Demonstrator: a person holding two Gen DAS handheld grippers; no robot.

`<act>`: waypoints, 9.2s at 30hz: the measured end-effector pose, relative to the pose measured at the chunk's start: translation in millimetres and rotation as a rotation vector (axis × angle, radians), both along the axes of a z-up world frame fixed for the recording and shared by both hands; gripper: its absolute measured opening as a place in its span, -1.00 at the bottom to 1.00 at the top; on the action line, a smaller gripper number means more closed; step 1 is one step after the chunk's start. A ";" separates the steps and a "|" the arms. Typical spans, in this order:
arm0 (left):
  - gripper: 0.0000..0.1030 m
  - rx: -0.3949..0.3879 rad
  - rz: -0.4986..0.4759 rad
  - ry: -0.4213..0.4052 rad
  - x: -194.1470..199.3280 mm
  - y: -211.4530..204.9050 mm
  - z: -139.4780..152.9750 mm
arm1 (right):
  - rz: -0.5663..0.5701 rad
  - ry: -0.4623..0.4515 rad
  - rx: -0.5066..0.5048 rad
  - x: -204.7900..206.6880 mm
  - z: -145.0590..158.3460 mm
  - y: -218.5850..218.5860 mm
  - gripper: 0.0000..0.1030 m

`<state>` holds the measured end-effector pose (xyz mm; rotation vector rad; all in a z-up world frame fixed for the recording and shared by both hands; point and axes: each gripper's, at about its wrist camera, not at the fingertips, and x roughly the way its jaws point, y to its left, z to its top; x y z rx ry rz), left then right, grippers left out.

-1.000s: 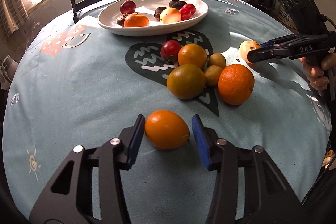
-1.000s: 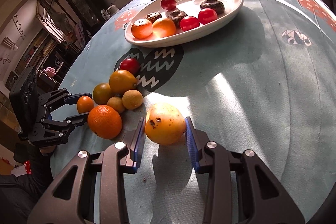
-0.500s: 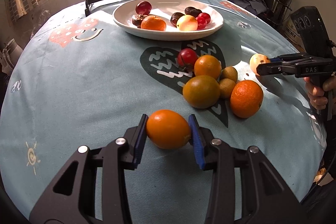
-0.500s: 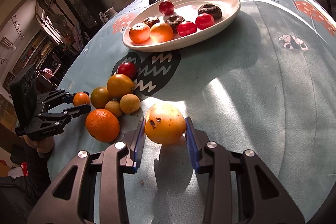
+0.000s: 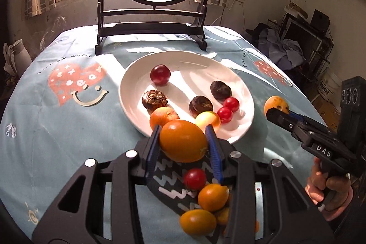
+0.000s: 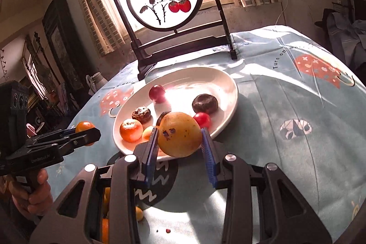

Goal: Organize fruits
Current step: 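Lower the yellow fruit and the mandarin onto the plate and open both tools, then move the right tool to the large orange and grasp it, then lift the orange with the right tool while the left grasps a brownish-green round fruit, then place the orange and the brownish-green fruit onto the plate and open both tools, then withdraw both tools and move the right tool toward the small yellow fruits, then grasp a small yellow fruit with the right tool while the left grasps another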

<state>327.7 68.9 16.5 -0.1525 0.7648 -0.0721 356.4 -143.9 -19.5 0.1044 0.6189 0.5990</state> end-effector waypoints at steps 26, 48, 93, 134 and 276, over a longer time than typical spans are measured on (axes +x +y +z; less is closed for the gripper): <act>0.96 0.134 0.396 -0.079 -47.6 45.9 3.7 | 0.131 0.117 -0.025 -23.7 7.9 29.5 0.24; 0.95 0.221 0.353 0.007 -58.0 34.5 -10.8 | 0.263 0.226 -0.175 -98.6 -29.6 45.2 0.22; 0.37 0.083 -0.221 0.076 -90.5 -19.8 -39.7 | 0.207 0.248 -0.068 -74.5 -19.8 12.2 -0.12; -0.20 0.053 -0.124 -0.034 -54.1 -9.4 -9.2 | 0.130 0.046 0.005 -38.4 -1.6 32.8 -0.12; -0.02 0.177 -0.318 0.124 -91.3 -62.5 -60.9 | 0.208 0.176 -0.304 -51.8 -33.1 10.6 -0.49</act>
